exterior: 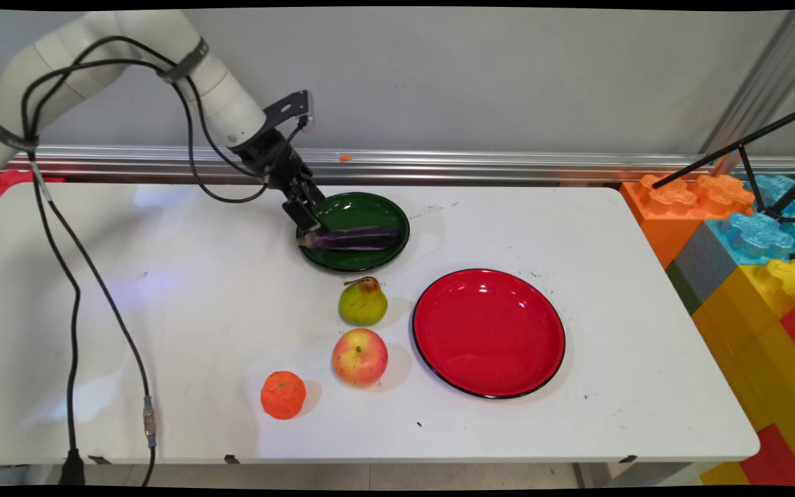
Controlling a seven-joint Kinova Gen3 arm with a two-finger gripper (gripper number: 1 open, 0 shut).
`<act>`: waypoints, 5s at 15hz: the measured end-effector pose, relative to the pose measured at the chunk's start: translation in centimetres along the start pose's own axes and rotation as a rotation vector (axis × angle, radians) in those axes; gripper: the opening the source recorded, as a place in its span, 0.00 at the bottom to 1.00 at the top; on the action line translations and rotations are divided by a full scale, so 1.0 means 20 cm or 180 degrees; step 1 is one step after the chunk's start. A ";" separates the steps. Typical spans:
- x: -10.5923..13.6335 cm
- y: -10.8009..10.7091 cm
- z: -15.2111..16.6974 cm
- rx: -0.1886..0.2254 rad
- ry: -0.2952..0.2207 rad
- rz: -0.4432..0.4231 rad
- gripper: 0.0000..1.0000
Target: Pick up the eggplant from the green plate, then place the picked object on the table
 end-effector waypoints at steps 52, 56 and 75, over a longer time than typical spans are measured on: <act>0.00 0.25 -0.11 0.0040 0.0353 -0.0649 0.00; -0.07 0.38 -0.21 0.0037 0.0238 -0.0675 0.00; -0.32 0.82 -0.06 -0.0043 -0.0181 -0.1241 0.00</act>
